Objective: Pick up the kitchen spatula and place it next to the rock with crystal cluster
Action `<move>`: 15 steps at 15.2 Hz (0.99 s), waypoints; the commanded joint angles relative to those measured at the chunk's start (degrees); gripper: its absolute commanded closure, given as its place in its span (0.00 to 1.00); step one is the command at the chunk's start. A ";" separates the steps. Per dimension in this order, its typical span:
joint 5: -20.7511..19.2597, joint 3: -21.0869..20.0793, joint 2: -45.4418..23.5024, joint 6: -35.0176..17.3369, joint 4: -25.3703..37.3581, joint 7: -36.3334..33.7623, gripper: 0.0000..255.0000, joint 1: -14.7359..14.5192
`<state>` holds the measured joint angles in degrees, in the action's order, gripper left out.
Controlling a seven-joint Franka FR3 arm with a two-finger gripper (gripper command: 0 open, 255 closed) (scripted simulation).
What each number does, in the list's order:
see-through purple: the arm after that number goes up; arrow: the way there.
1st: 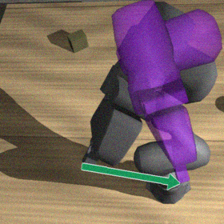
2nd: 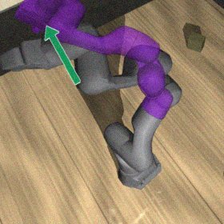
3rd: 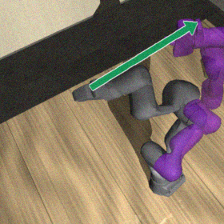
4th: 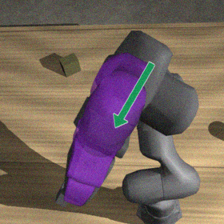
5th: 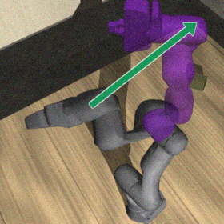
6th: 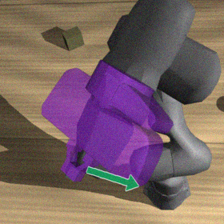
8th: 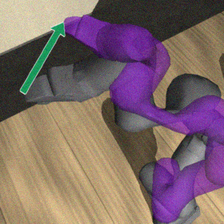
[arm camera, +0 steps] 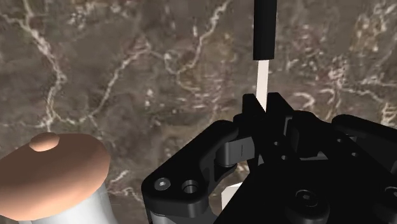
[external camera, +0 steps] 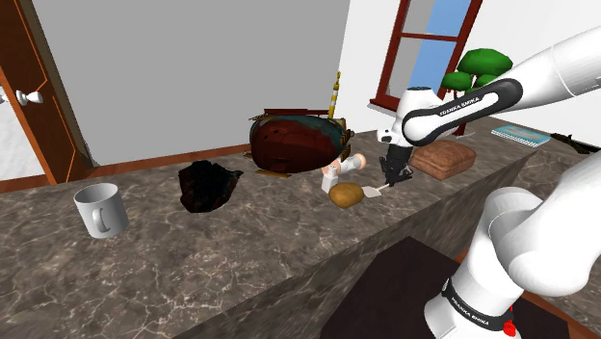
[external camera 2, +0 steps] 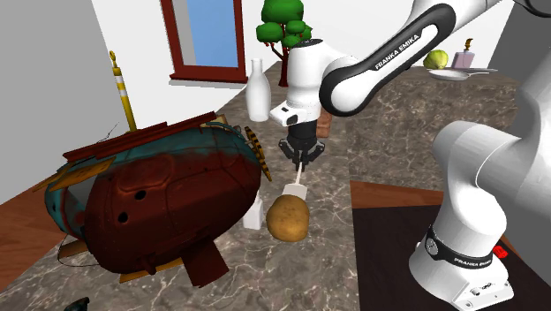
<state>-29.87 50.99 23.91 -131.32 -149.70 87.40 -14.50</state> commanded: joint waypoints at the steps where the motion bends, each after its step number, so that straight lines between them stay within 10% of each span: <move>1: 0.00 0.00 0.00 0.00 -0.01 0.00 1.00 0.00; 15: 0.61 -5.60 6.99 11.74 4.77 -0.29 1.00 1.92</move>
<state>-29.41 45.84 30.43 -120.60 -145.45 87.09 -12.66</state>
